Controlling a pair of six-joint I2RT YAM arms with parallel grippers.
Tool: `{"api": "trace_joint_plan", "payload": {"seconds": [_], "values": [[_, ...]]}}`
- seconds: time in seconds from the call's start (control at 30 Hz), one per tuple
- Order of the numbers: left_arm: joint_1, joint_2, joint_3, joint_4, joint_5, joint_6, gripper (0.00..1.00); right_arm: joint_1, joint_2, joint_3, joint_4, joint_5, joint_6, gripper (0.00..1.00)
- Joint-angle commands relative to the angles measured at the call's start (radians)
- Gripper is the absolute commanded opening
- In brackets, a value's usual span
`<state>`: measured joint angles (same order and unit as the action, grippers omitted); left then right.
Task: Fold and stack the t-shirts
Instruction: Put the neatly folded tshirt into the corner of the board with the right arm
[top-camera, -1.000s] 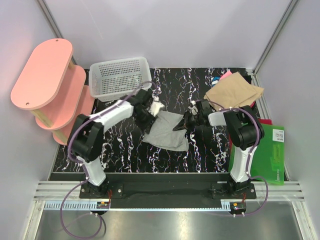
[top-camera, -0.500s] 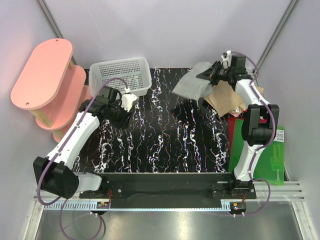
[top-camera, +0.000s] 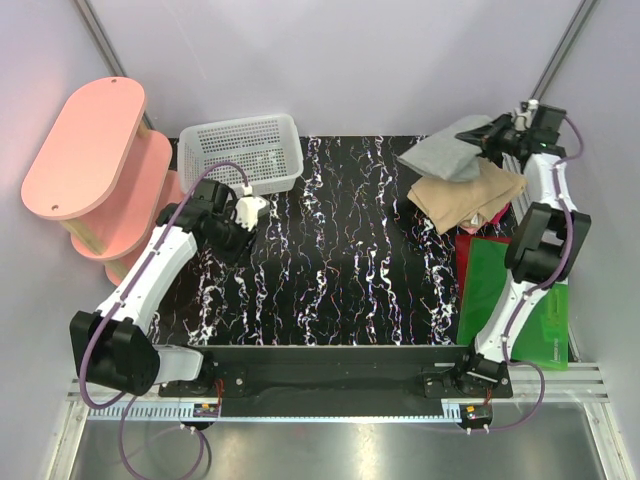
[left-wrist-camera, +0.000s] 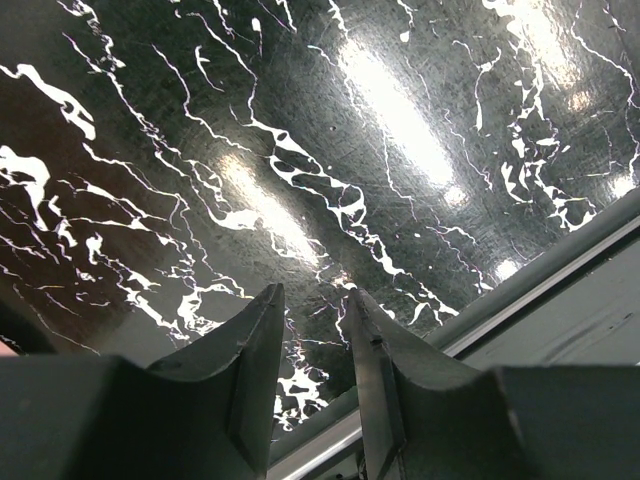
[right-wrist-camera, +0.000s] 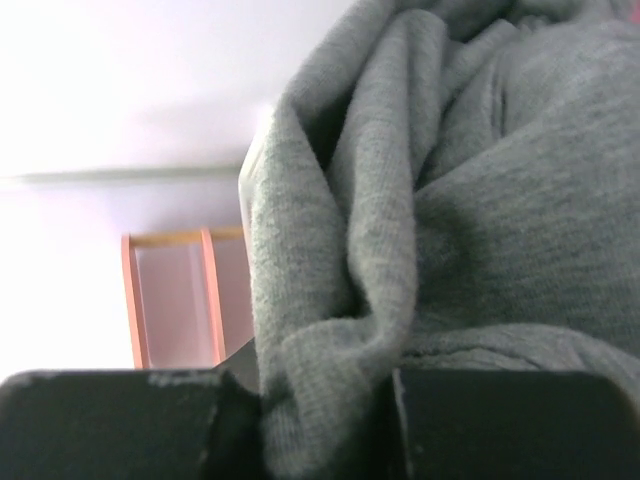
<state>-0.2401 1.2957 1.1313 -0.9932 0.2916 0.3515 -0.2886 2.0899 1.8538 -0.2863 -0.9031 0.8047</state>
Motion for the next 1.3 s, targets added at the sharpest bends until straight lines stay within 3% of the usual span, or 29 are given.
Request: {"api": "trace_joint_plan", "payload": {"seconds": [0.0, 0.33, 0.6, 0.67, 0.7, 0.77, 0.83, 0.87, 0.93, 1.0, 1.1, 1.27], "values": [[0.007, -0.015, -0.005, 0.016, 0.06, 0.0, 0.36, -0.067, -0.108, -0.062, 0.007, -0.042, 0.014, 0.0], [0.009, -0.033, -0.021, 0.019, 0.066, 0.003, 0.36, -0.145, -0.211, -0.252, -0.025, 0.059, -0.001, 0.0], [0.013, -0.073, -0.044, 0.021, 0.066, 0.01, 0.36, -0.165, -0.238, -0.242, -0.284, 0.438, -0.13, 0.0], [0.015, -0.082, -0.048, 0.021, 0.067, 0.012, 0.36, -0.165, -0.228, -0.225, -0.315, 0.49, -0.143, 0.18], [0.016, -0.084, -0.051, 0.021, 0.069, 0.014, 0.36, -0.165, -0.216, -0.197, -0.361, 0.5, -0.145, 0.33], [0.016, -0.087, -0.05, 0.019, 0.07, 0.012, 0.36, -0.164, -0.171, -0.164, -0.413, 0.518, -0.165, 0.36], [0.016, -0.085, -0.047, 0.019, 0.073, 0.012, 0.36, -0.164, -0.151, -0.125, -0.482, 0.541, -0.182, 0.49], [0.016, -0.087, -0.044, 0.019, 0.075, 0.012, 0.36, -0.164, -0.137, -0.116, -0.499, 0.567, -0.194, 0.69], [0.018, -0.088, -0.042, 0.018, 0.078, 0.009, 0.37, -0.164, -0.131, -0.081, -0.563, 0.613, -0.208, 0.88], [0.018, -0.087, -0.045, 0.018, 0.081, 0.009, 0.37, -0.164, -0.155, -0.061, -0.605, 0.7, -0.219, 1.0], [0.018, -0.087, -0.053, 0.019, 0.081, 0.01, 0.37, -0.164, -0.22, -0.036, -0.645, 0.786, -0.226, 0.99], [0.018, -0.088, -0.059, 0.019, 0.092, 0.007, 0.37, -0.164, -0.333, 0.008, -0.674, 0.741, -0.213, 1.0]]}}
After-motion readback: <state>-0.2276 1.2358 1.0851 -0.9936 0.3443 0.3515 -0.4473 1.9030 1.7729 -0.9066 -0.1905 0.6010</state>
